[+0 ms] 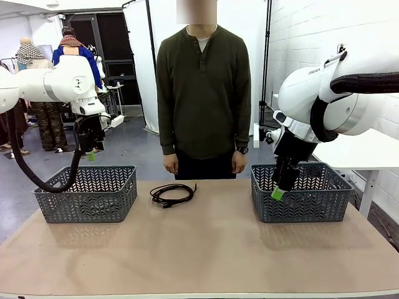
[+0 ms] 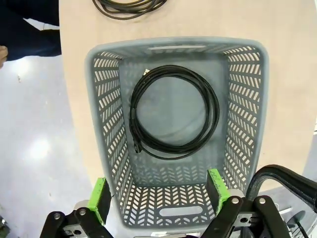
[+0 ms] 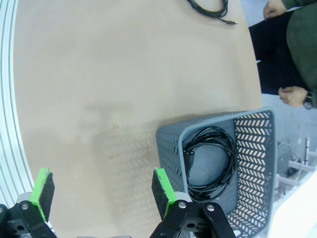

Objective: Organize the cables according to human instructions.
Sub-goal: Pick up a bundle of cables and place it in the basket indicated by the human.

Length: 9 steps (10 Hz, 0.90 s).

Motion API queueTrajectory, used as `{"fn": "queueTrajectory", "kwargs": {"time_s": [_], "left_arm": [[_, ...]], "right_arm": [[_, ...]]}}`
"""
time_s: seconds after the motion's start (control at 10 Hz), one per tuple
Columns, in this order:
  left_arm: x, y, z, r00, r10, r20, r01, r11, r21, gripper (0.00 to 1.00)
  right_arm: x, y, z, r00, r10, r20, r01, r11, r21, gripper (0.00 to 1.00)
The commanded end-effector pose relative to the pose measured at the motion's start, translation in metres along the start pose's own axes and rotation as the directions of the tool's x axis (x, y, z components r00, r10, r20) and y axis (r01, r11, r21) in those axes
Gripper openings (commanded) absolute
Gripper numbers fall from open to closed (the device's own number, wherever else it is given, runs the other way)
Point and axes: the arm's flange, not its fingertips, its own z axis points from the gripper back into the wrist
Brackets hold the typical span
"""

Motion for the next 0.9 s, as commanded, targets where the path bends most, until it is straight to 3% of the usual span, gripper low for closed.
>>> {"fn": "queueTrajectory", "kwargs": {"time_s": [0.0, 0.3, 0.8], "left_arm": [[-0.002, 0.002, 0.001, 1.000, -0.002, -0.011, 0.002, 1.000, 0.016, 1.00], [0.002, -0.010, 0.004, 1.000, 0.016, 0.008, -0.015, 0.999, -0.044, 1.00], [0.016, -0.082, 0.041, 0.999, 0.048, 0.024, -0.044, 0.990, -0.136, 1.00]], "right_arm": [[0.002, -0.003, -0.001, 1.000, -0.010, -0.007, 0.010, 1.000, -0.007, 1.00], [0.002, -0.003, -0.001, 1.000, -0.010, -0.007, 0.010, 1.000, -0.007, 1.00], [0.002, -0.003, -0.001, 1.000, -0.010, -0.007, 0.010, 1.000, -0.007, 1.00]]}}
